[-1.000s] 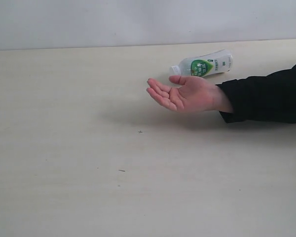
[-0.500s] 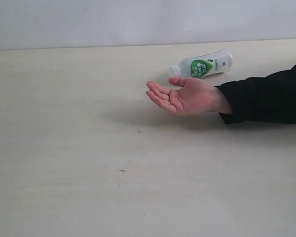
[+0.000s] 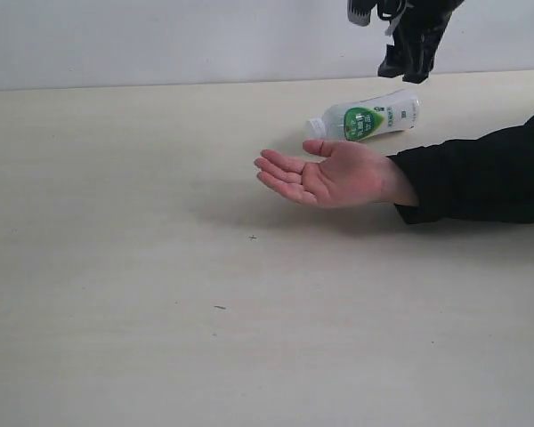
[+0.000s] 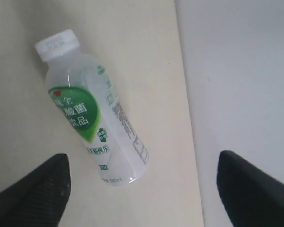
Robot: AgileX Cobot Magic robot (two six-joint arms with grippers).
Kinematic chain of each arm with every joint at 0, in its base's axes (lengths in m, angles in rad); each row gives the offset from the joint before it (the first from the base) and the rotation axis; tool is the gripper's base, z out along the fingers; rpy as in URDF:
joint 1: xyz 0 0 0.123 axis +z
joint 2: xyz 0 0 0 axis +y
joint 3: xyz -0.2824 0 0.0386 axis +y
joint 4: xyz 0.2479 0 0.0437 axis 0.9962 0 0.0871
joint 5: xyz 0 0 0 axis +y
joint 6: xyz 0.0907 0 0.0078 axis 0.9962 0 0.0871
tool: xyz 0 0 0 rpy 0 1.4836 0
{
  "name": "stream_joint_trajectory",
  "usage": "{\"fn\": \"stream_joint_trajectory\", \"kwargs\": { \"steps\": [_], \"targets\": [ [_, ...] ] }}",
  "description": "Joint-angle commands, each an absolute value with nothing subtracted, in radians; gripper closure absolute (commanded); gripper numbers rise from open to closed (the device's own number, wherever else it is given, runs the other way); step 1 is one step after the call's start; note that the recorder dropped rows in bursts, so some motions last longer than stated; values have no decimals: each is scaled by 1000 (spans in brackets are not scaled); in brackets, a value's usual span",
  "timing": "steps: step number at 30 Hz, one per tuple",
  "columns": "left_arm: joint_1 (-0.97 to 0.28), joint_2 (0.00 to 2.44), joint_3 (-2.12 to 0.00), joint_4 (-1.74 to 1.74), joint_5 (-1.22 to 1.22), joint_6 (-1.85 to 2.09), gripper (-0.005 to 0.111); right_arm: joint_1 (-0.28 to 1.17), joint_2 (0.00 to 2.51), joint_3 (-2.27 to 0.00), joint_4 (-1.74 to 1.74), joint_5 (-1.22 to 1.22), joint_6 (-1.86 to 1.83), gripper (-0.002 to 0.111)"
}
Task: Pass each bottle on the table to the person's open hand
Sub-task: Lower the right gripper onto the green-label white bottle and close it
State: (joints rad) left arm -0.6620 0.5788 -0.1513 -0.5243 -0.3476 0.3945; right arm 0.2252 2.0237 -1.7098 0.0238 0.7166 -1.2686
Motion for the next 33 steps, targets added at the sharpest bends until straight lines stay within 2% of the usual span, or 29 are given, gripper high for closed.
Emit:
{"fn": "stream_joint_trajectory", "kwargs": {
  "steps": [1,33],
  "targets": [
    [-668,572,-144,-527,-352,400,107,226,2084,-1722,-60,708,-1381,29],
    [-668,572,-144,-527,-332,400,107,226,2307,-1722,-60,475,-1445,29]
  ]
}}
